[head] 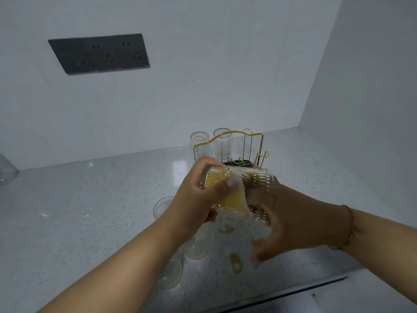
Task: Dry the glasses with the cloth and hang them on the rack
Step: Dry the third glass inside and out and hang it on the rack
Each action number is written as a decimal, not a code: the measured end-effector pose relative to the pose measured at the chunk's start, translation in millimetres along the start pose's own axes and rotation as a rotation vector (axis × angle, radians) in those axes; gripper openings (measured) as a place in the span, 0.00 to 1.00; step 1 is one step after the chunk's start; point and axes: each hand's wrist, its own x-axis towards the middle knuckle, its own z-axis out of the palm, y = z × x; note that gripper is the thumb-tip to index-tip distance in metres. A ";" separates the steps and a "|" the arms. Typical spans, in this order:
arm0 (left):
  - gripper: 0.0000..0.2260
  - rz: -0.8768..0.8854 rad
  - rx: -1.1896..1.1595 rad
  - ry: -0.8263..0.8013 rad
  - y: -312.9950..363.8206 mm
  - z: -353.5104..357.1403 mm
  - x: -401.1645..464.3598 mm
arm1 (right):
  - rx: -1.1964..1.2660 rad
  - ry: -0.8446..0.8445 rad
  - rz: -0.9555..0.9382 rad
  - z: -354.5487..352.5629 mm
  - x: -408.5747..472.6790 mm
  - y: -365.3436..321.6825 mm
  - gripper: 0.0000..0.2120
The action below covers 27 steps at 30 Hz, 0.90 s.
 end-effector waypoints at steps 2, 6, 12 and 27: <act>0.25 0.221 0.094 0.006 -2.1 -3.2 -2.6 | 0.613 -0.103 0.014 -7.3 -1.5 -1.8 0.38; 0.28 0.406 0.280 -0.072 -6.8 -7.3 -2.3 | 1.371 -0.116 0.206 -1.7 -4.1 5.7 0.45; 0.49 0.409 1.125 -0.069 1.0 -9.8 6.2 | 1.442 0.033 0.420 1.2 -3.9 11.6 0.39; 0.33 0.528 1.240 0.110 -14.3 -15.4 9.4 | 0.851 0.464 0.542 -22.0 -22.9 13.8 0.31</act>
